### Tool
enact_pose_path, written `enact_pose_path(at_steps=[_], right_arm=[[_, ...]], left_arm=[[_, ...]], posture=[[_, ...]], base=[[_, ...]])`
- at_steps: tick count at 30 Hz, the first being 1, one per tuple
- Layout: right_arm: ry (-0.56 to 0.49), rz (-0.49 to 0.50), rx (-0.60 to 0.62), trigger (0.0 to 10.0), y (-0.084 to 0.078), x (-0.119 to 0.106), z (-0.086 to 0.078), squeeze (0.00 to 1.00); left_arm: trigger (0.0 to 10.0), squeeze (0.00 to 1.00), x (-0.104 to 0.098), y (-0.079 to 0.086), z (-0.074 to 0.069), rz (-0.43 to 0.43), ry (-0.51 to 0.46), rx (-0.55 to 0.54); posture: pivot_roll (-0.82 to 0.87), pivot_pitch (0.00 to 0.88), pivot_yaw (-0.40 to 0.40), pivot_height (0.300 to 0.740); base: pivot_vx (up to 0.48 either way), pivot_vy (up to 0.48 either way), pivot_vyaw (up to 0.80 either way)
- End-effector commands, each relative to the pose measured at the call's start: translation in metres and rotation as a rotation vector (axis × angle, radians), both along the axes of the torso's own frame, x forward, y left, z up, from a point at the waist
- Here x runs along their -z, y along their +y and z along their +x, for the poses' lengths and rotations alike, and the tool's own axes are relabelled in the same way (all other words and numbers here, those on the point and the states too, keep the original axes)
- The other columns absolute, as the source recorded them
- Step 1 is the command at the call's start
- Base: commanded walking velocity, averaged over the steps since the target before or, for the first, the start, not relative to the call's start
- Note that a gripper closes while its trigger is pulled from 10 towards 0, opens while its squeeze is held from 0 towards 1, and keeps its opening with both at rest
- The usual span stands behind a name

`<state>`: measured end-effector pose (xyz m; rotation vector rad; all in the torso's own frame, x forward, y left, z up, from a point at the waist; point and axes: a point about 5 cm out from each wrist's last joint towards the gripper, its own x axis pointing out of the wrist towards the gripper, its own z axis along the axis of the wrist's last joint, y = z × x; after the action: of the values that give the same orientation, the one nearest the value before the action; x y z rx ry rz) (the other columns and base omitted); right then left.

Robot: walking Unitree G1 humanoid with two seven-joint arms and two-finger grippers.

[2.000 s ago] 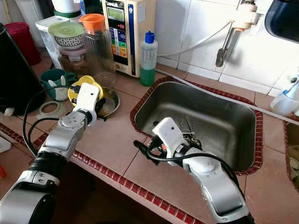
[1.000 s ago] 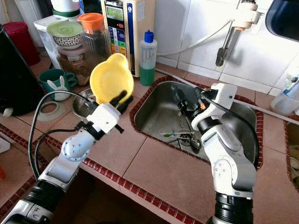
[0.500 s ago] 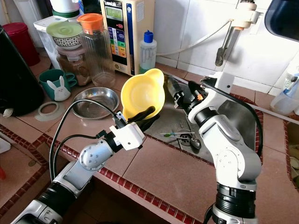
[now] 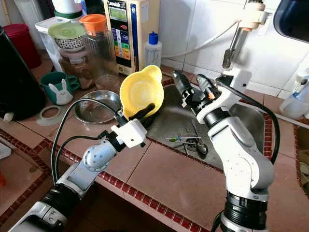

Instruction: Kitchen organization

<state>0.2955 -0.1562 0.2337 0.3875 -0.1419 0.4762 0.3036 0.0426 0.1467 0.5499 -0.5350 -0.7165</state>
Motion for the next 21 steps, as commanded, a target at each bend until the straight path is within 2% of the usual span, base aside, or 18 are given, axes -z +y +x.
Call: enact_pose_path(at_steps=[1,5,14,20,21], right_arm=[[0.025,-0.046,-0.030,10.0,0.004,0.006,-0.004,0.00],[0.047,-0.101,-0.081,10.0,0.012,0.013,-0.008,0.00],[0.109,-0.174,-0.072,10.0,0.014,0.027,-0.005,0.00],[0.107,-0.179,-0.058,10.0,0.015,0.026,-0.001,0.00],[0.104,-0.179,-0.044,8.0,0.014,0.025,0.001,0.00]], left_arm=[[0.0,0.00,-0.004,-0.002,0.002,0.006,-0.015,0.004],[0.0,0.00,-0.003,-0.003,0.001,0.005,-0.014,0.006],[0.0,0.00,-0.007,-0.009,-0.002,-0.006,-0.027,0.026],[0.0,0.00,-0.011,-0.021,-0.013,0.019,-0.087,0.106],[0.0,0.00,-0.013,-0.025,-0.016,0.008,-0.088,0.122]], posture=[[0.06,0.019,0.021,0.740],[0.06,0.020,0.021,0.740],[0.07,0.020,0.017,0.740],[0.07,0.020,0.016,0.740],[0.07,0.020,0.017,0.740]], base=[[0.000,0.000,0.00],[0.000,0.000,0.00],[0.000,0.000,0.00],[0.000,0.000,0.00],[0.000,0.000,0.00]])
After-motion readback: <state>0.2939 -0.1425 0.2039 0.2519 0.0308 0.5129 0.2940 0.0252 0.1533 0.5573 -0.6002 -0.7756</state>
